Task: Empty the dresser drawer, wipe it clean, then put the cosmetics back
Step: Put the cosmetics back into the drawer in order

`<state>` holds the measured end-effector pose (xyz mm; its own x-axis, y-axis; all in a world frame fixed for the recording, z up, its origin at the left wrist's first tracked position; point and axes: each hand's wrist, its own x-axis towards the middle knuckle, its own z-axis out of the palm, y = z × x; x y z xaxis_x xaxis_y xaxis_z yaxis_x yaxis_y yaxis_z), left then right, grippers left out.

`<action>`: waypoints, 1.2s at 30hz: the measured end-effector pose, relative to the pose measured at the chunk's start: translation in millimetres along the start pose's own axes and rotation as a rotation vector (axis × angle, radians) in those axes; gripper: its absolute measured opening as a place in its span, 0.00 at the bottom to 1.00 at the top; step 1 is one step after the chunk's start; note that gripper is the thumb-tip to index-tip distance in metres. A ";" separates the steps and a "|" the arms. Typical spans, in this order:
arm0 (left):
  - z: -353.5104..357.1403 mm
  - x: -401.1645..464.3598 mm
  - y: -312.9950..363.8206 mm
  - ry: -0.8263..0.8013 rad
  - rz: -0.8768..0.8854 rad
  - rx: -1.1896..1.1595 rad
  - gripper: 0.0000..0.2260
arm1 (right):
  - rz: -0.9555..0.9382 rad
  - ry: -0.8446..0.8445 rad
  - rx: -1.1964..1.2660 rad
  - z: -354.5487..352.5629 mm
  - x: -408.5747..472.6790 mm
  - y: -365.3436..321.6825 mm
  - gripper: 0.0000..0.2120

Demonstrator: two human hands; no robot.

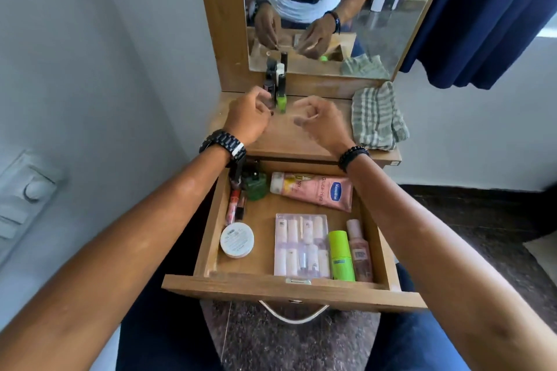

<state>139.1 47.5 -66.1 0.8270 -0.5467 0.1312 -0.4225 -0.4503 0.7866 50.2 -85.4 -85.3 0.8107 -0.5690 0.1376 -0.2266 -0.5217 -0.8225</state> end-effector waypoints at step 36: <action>-28.2 -103.9 -29.5 -0.061 0.188 0.094 0.12 | -0.007 -0.100 0.167 1.0 -87.2 -15.8 0.06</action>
<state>76.1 137.5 -85.9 0.7077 -0.6675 0.2316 -0.6023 -0.3987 0.6916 -16.4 -26.9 -84.8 0.8635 -0.4954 0.0945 -0.1352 -0.4077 -0.9030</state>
